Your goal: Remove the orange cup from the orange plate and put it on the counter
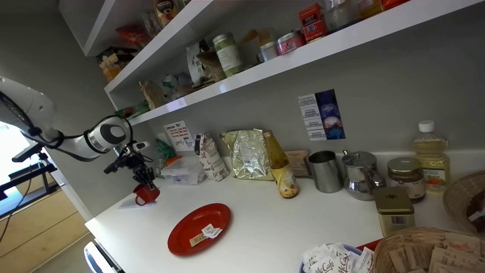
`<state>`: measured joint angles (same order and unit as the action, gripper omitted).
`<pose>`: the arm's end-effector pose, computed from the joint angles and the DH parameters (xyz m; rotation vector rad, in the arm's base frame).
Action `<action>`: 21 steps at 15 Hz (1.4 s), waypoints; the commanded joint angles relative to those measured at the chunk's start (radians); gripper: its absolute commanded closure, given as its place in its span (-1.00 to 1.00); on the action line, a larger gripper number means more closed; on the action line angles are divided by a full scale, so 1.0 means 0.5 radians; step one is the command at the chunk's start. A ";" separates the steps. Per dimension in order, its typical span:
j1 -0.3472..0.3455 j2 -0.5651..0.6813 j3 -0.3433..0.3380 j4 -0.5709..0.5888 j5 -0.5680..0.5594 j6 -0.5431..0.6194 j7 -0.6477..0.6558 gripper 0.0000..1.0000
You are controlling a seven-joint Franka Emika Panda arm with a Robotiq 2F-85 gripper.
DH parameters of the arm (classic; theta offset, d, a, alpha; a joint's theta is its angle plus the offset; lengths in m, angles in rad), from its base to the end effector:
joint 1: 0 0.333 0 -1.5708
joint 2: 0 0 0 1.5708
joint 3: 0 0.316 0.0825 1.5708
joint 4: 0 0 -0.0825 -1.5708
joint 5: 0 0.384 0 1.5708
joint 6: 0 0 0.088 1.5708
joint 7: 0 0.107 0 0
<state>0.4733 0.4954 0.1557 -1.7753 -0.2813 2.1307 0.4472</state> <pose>0.5316 0.3624 0.2732 2.9028 0.4890 -0.0477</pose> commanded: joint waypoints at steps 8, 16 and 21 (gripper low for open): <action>0.026 0.251 0.000 0.071 0.039 -0.072 -0.051 0.97; 0.039 0.356 -0.012 0.101 0.060 -0.064 -0.026 0.97; 0.009 0.401 -0.029 0.165 0.130 -0.036 0.003 0.97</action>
<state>0.4818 0.6664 0.1498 -1.7438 -0.2533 2.1247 0.4490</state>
